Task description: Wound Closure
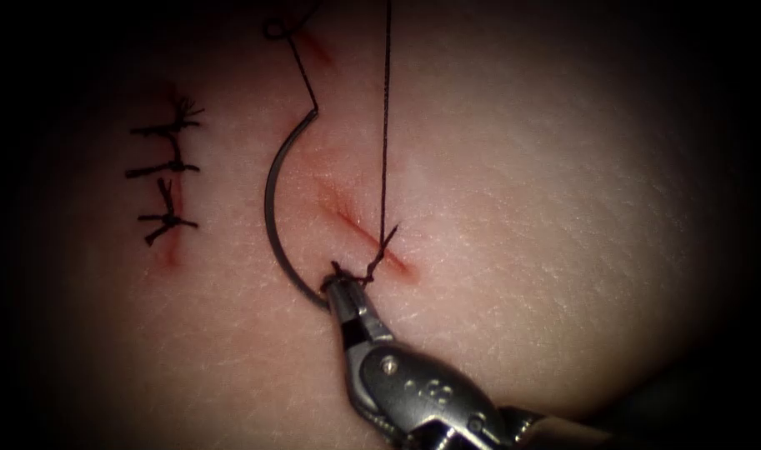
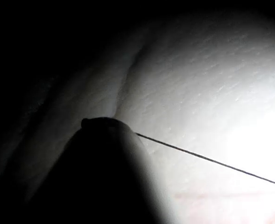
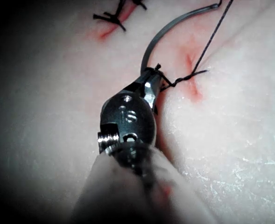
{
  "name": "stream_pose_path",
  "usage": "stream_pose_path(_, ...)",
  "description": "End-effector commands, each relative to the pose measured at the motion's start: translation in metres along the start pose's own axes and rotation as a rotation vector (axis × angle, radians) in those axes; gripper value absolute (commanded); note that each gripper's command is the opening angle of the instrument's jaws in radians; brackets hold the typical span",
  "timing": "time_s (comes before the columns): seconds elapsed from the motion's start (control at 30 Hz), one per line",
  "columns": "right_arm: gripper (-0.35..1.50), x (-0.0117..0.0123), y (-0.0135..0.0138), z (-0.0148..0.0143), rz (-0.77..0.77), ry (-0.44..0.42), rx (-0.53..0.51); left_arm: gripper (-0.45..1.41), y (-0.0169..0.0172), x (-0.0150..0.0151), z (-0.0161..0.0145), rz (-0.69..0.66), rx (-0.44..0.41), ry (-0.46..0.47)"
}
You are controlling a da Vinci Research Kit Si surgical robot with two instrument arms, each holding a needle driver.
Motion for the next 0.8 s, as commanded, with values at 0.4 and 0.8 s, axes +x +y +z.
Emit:
stream_pose_path(0.4,-0.35,-0.0002,-0.0010,0.0003,-0.081,0.014,0.028,-0.45,-0.0015,0.0012,0.0020,0.005,0.017,-0.011)
stream_pose_path(0.8,-0.35,-0.0003,-0.0018,-0.0003,-0.122,0.025,0.056,-0.45,-0.0042,0.0019,0.0026,-0.001,0.053,-0.033)
